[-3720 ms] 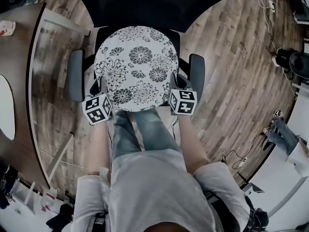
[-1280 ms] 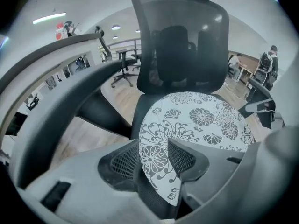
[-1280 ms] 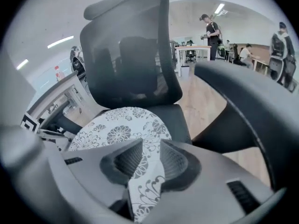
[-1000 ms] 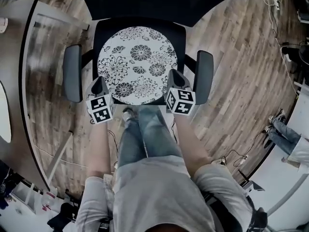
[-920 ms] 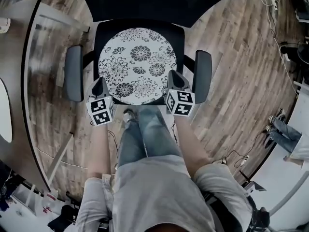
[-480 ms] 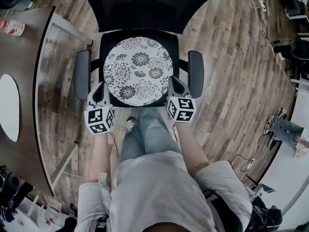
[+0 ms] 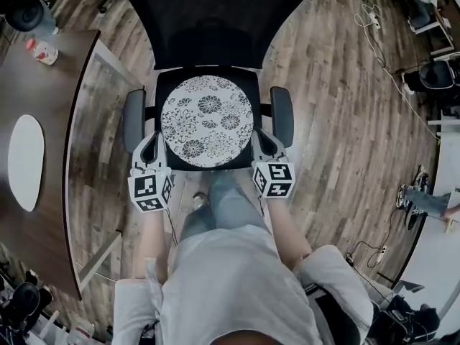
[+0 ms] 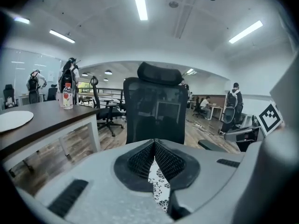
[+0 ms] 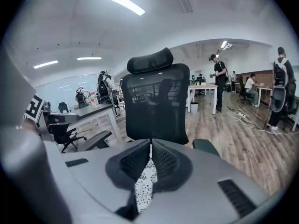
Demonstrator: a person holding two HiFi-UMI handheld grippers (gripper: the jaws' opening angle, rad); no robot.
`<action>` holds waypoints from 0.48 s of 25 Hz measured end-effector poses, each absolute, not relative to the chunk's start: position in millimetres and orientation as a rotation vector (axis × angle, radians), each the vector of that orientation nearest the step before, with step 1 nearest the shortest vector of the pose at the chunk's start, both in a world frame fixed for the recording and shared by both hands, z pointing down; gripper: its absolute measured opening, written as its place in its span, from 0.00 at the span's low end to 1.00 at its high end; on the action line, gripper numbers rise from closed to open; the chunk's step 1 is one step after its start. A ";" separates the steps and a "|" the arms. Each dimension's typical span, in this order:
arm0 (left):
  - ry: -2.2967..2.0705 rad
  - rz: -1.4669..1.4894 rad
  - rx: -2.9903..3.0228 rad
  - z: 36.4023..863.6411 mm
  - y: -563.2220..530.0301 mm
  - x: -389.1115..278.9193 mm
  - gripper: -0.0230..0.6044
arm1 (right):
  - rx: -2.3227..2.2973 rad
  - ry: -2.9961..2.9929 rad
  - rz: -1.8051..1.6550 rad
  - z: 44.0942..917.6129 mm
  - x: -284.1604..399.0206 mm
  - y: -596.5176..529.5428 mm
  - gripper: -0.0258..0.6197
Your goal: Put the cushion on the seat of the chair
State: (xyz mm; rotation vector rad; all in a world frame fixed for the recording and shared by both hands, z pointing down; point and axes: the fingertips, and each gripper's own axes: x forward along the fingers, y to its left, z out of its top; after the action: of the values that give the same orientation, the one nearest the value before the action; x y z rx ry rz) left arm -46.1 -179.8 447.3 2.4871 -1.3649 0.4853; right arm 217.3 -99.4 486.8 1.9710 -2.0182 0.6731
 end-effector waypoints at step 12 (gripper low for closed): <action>-1.363 0.354 2.643 359.3 -147.6 -53.3 0.05 | 2.047 -2.079 0.464 402.3 203.8 -64.0 0.07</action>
State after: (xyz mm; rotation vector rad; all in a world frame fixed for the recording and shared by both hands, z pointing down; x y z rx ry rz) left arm -53.3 -147.6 359.3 2.6430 -1.3633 0.3541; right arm 203.8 -64.0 402.3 2.0473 -2.0788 0.4636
